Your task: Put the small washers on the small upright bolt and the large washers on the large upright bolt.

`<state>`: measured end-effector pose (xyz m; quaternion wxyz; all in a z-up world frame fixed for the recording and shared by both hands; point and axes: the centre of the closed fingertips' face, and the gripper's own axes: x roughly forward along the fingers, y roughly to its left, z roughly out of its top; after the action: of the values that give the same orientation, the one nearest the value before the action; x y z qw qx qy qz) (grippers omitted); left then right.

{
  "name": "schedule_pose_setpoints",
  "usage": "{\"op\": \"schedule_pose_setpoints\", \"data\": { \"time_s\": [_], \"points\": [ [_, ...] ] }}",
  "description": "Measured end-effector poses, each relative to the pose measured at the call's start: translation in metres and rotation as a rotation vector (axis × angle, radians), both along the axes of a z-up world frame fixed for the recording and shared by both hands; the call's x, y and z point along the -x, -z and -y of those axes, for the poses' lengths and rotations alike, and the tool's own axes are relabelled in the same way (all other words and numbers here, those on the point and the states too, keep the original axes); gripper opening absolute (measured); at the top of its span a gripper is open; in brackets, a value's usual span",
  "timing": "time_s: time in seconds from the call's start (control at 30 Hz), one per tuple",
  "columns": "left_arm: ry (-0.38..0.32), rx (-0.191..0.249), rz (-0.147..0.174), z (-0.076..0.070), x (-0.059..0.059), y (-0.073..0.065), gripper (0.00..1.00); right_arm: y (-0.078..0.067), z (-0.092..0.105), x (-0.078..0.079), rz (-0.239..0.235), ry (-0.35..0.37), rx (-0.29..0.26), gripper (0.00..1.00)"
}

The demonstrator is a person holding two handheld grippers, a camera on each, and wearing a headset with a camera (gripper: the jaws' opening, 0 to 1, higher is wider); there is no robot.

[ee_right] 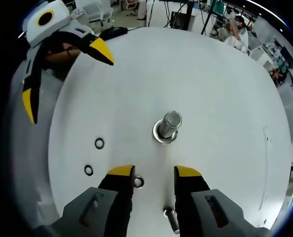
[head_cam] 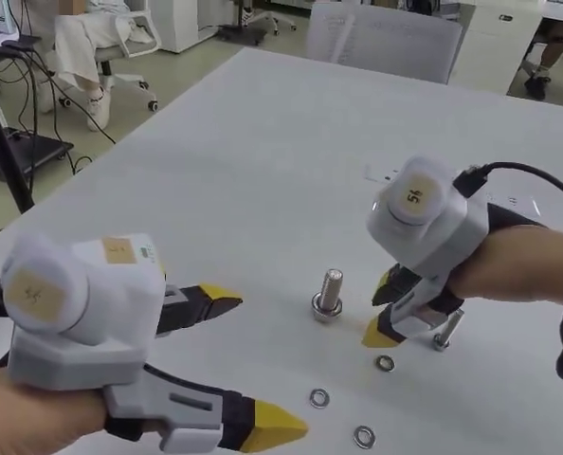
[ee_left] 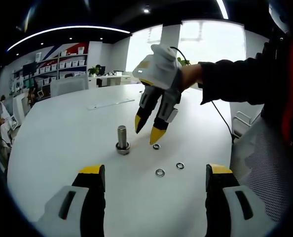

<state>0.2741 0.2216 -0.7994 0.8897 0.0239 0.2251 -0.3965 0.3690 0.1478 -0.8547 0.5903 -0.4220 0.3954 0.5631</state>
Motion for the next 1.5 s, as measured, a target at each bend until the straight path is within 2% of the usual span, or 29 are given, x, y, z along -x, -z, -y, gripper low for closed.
{"op": "schedule_pose_setpoints", "data": {
  "time_s": [0.47,0.83,1.17,1.5],
  "points": [
    [0.008,-0.003,0.01,0.002,0.0,-0.002,0.84,0.006,0.011,0.011,-0.016,0.02,0.01,0.33],
    [0.014,-0.004,0.017,0.002,0.002,-0.003,0.84,0.016,0.017,0.023,-0.031,0.026,0.031,0.31],
    [0.023,-0.007,0.013,0.004,0.004,-0.001,0.84,0.023,0.021,0.028,-0.044,0.035,0.043,0.28],
    [0.021,-0.006,0.009,0.004,0.004,-0.001,0.84,0.026,0.022,0.026,-0.039,0.035,0.051,0.24]
  ]
}}
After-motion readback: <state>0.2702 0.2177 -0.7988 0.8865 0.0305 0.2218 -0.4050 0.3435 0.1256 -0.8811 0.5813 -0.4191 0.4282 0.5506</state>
